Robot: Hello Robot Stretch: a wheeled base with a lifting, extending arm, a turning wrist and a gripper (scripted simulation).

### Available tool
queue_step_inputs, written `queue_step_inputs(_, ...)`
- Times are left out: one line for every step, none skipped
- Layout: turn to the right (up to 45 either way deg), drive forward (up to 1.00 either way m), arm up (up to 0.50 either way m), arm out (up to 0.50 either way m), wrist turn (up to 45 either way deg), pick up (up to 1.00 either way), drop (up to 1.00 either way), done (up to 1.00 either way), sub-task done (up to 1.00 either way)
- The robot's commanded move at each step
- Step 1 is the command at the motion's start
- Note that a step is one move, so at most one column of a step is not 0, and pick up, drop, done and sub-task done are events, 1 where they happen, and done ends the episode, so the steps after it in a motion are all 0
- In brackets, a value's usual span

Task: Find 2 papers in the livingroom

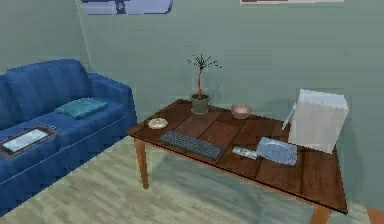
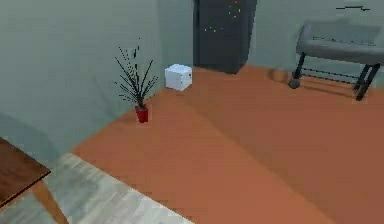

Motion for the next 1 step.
queue_step_inputs(0.0,0.6,0.0,0.0,0.0,0.0,0.0,0.0,0.0)
